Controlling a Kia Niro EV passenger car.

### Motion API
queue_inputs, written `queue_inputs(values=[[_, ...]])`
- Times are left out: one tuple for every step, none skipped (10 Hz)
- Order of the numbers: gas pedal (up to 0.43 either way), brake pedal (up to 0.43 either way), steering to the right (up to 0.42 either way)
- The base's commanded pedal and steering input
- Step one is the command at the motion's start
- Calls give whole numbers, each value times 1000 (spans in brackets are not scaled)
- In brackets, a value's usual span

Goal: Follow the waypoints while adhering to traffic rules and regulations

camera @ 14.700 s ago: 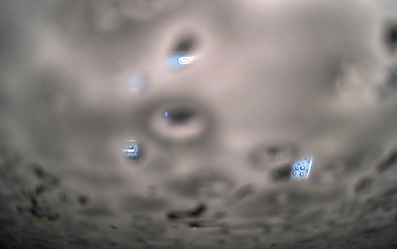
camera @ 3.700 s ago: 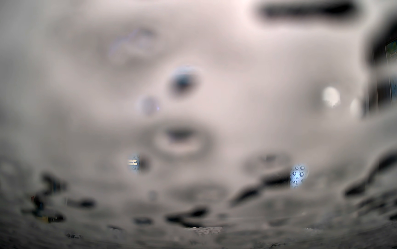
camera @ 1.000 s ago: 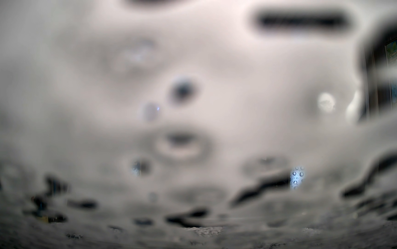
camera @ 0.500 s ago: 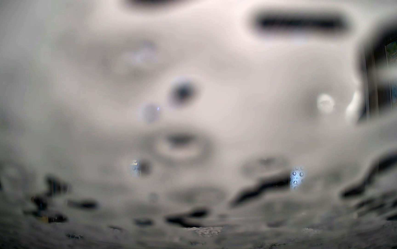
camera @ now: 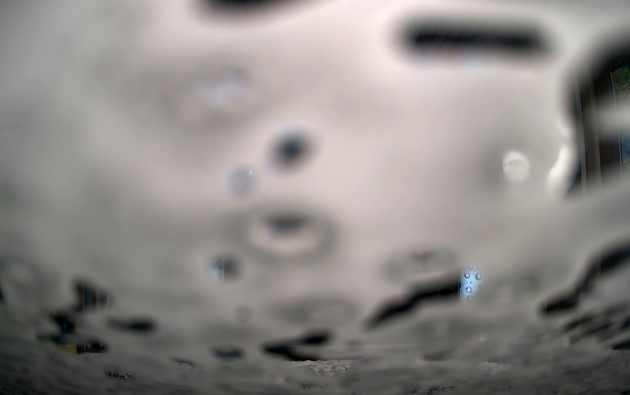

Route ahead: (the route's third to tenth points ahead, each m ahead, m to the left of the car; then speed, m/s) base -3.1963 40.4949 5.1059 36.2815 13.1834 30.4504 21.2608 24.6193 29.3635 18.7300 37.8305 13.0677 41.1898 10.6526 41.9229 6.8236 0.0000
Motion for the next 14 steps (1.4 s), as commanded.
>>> queue_inputs(values=[[0,0,-14],[0,0,-14],[0,0,-14],[0,0,-14],[0,0,-14],[0,6,-14],[0,0,-14],[0,0,-15],[0,0,-15],[0,6,-15],[0,0,-15],[0,0,-14],[0,0,-14],[0,0,-14]])
